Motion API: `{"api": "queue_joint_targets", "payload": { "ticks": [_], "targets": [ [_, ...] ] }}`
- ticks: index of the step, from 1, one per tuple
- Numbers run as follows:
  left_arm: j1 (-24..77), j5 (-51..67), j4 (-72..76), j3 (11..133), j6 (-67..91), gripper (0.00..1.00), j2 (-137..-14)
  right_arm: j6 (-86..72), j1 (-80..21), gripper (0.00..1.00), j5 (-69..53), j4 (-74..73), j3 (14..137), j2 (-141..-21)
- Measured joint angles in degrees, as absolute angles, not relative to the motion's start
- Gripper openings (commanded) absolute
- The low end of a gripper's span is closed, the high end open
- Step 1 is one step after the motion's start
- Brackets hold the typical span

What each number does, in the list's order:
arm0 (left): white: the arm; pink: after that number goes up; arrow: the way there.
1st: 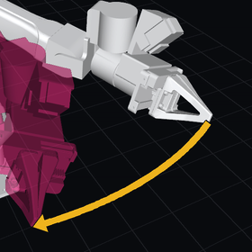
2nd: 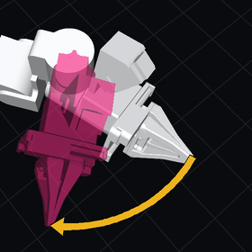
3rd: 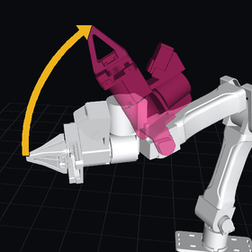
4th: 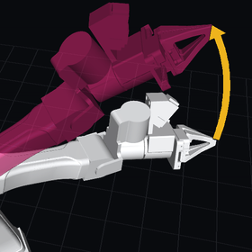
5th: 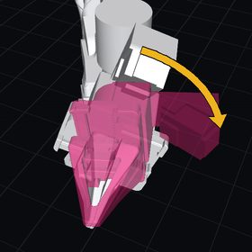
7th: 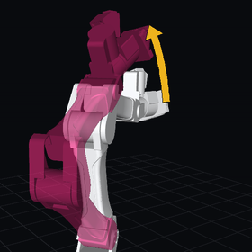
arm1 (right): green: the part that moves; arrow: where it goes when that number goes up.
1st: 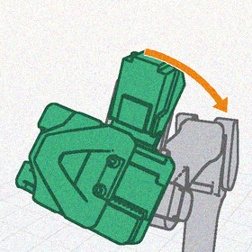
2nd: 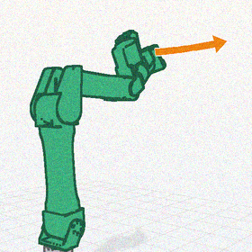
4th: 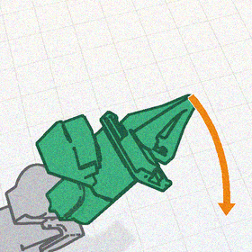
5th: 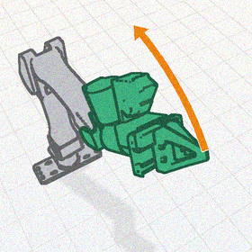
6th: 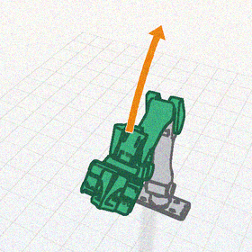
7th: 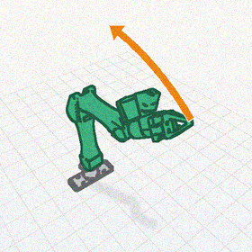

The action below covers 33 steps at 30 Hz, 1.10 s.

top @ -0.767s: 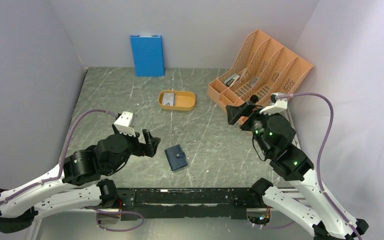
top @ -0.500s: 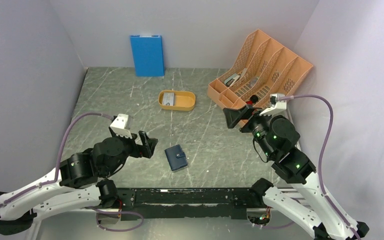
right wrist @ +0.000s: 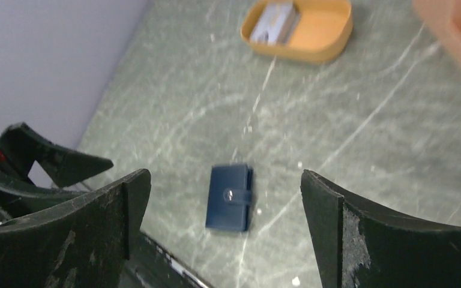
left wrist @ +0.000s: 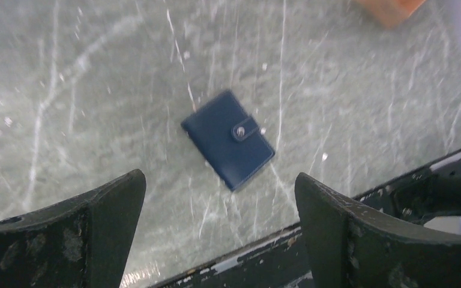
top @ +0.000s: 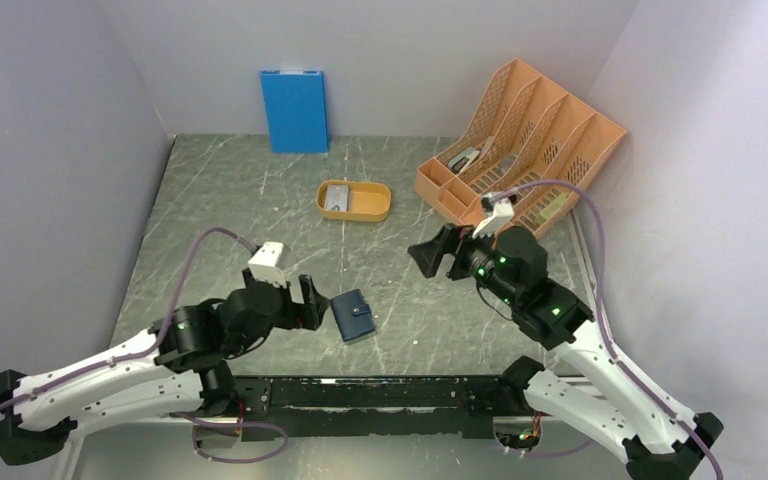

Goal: Put the credit cards into the card holder
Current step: Open the card holder at the center of the board.

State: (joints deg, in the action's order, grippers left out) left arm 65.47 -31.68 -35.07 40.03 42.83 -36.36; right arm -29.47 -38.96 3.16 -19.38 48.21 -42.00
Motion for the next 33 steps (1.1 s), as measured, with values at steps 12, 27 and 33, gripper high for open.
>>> {"api": "queue_joint_targets", "payload": {
  "ticks": [12,27,33],
  "targets": [
    [65.5,-24.2,-33.5,31.6,54.7,0.93,-41.9,-40.2,-56.8,0.91,12.0,-17.4,38.4,-54.4],
    [65.5,-22.9,-26.0,27.2,60.4,0.69,-46.8,-41.3,-66.1,0.56,20.6,-10.6,44.0,-77.7],
    [61.5,-19.4,-18.1,23.2,62.3,0.43,-46.9,-38.1,-66.7,0.53,22.0,-10.5,46.2,-81.3]
  ]
}}
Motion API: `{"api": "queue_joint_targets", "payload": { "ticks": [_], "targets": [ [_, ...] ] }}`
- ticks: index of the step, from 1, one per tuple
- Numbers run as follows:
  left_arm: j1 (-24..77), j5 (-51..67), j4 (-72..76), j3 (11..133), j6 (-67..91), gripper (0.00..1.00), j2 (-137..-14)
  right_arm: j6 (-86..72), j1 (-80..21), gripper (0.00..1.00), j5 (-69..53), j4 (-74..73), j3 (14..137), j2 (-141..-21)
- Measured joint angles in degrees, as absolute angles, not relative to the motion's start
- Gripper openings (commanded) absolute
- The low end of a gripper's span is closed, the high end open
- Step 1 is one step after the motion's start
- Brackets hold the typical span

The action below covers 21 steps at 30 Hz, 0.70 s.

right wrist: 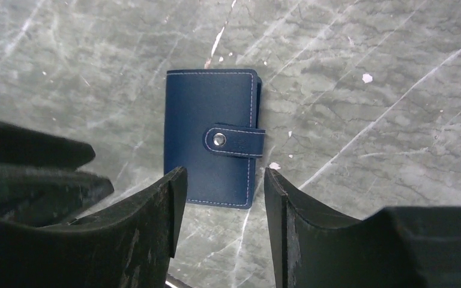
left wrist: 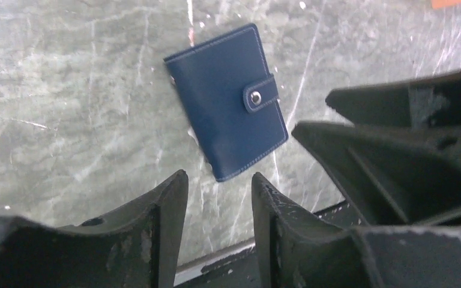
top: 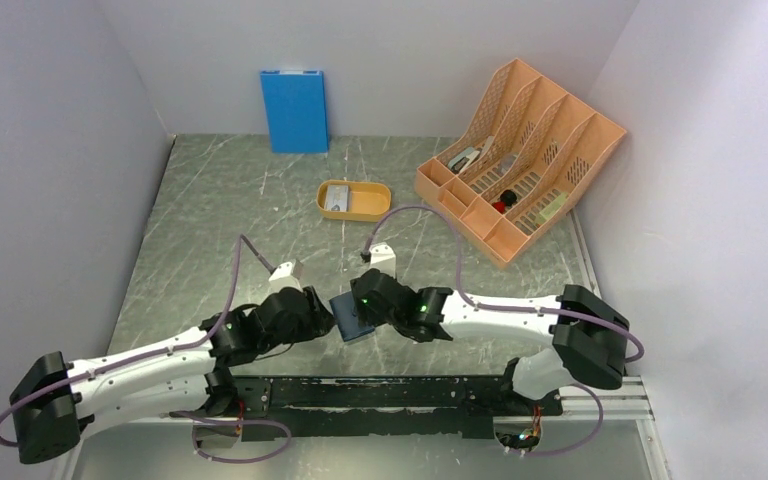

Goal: Put the credit cards into the card holder
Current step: Open the card holder at the center of the board.

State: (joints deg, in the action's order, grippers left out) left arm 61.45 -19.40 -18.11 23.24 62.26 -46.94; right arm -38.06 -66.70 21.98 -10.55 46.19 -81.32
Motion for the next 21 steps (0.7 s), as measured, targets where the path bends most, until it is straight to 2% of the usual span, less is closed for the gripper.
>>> {"api": "queue_joint_targets", "payload": {
  "ticks": [11,21],
  "targets": [
    [48.4,-7.5,-5.0,21.3,62.8,0.05,-56.6,-35.9,-68.2,0.46,22.6,-10.9,48.6,-86.3],
    [42.8,0.8,4.5,21.3,63.1,0.05,-66.6,-35.9,-68.3,0.43,22.1,-11.6,52.3,-91.7]
  ]
}}
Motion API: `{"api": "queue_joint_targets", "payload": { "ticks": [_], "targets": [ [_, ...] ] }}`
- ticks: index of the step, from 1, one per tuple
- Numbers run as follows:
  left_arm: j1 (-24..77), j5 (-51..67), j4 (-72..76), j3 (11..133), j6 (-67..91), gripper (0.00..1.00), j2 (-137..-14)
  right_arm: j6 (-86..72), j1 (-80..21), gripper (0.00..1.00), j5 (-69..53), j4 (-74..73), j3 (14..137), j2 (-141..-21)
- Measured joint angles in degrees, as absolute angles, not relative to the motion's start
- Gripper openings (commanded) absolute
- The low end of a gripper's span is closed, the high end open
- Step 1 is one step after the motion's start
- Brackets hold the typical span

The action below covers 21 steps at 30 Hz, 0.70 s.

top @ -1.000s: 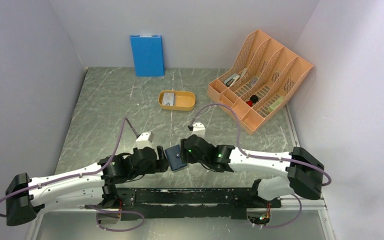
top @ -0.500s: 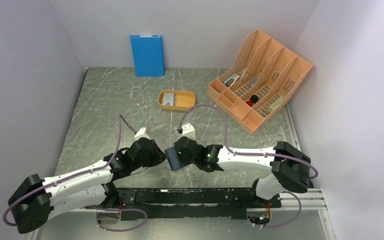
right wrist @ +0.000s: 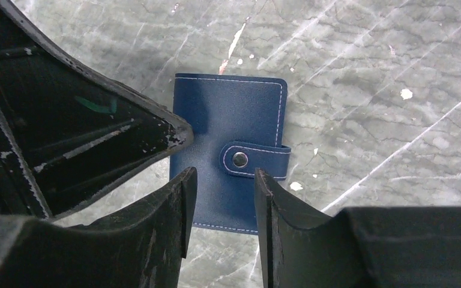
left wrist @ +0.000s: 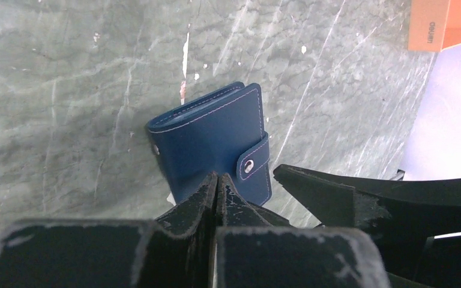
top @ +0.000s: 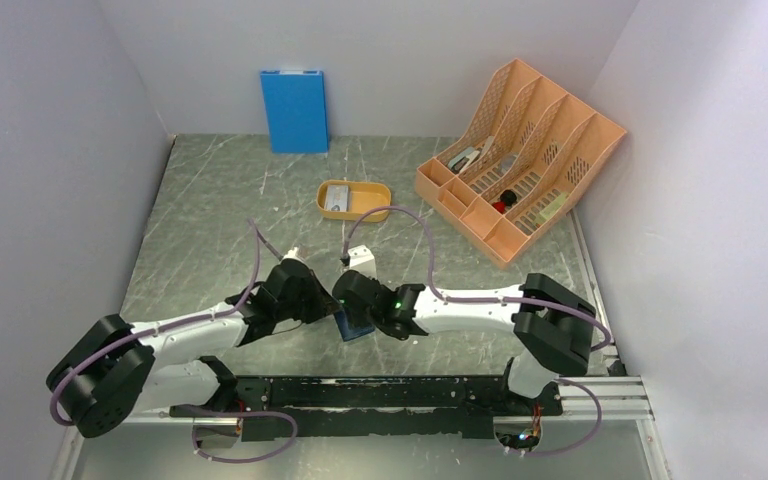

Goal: Put the credit cards into the card holder
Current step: Open the card holder at the center of the board.

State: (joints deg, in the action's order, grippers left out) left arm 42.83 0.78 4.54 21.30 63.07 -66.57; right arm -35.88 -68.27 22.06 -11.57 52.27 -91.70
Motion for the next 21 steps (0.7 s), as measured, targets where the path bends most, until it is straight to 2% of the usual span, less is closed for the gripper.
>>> {"api": "queue_joint_targets", "payload": {
  "ticks": [14,21],
  "targets": [
    [41.1,3.7,9.3,21.0,63.1,0.05,-72.1,-35.9,-68.3,0.4,24.0,-14.7,55.9,-97.6],
    [40.7,4.6,12.5,20.0,63.5,0.05,-73.8,-35.6,-68.4,0.35,25.7,-15.6,57.2,-98.9]
  ]
}}
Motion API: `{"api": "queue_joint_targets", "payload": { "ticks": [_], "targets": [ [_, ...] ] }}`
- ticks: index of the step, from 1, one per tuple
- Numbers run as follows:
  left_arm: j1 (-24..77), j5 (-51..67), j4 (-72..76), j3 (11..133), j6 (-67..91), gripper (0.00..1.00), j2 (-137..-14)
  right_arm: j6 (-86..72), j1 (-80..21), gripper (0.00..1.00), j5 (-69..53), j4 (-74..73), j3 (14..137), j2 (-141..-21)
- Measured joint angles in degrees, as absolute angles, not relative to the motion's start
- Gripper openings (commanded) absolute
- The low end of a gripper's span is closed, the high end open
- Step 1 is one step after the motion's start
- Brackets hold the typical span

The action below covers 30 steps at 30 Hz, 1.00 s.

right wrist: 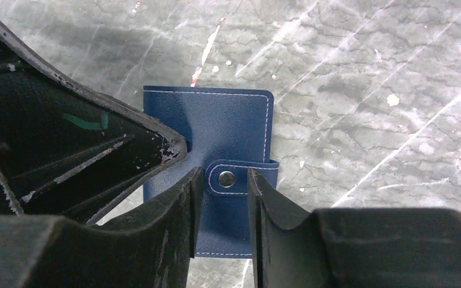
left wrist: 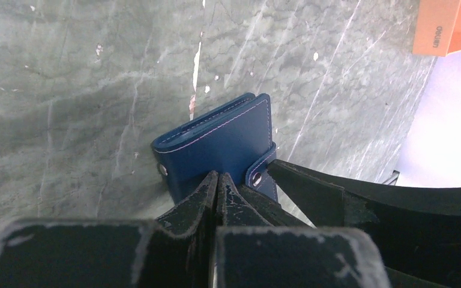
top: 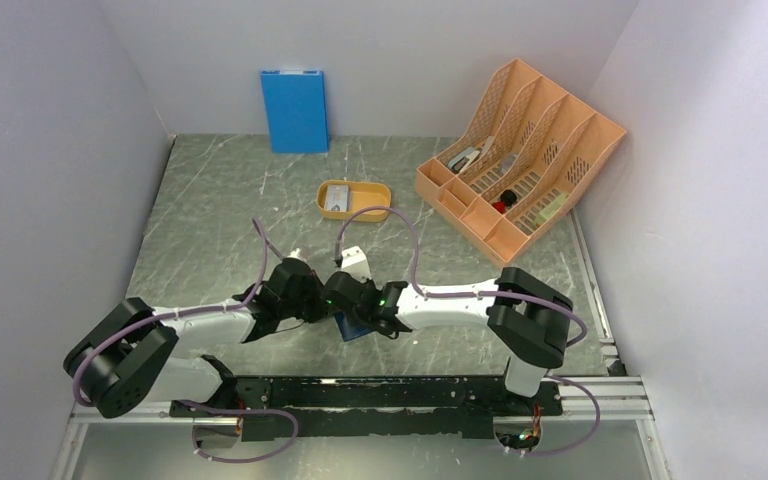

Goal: Put the credit cards into the card holder
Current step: Open the card holder at the center of the board.

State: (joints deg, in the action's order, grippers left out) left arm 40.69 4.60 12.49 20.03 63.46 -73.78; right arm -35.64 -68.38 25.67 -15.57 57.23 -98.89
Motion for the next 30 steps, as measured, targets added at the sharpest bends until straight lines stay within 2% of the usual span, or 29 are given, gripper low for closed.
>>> {"api": "queue_joint_targets", "payload": {
  "ticks": [8,15,30],
  "targets": [
    [40.6,5.0,14.4,20.0,63.5,0.05,-75.1,-35.5,-68.5,0.22,26.6,-15.9,57.4,-99.2],
    [40.5,5.2,15.3,20.0,63.8,0.05,-75.8,-35.6,-68.6,0.0,27.3,-16.1,57.4,-98.7],
    [40.5,6.0,19.0,20.0,64.6,0.05,-78.4,-39.0,-68.6,0.0,27.9,-17.2,56.1,-96.8]
  ]
}}
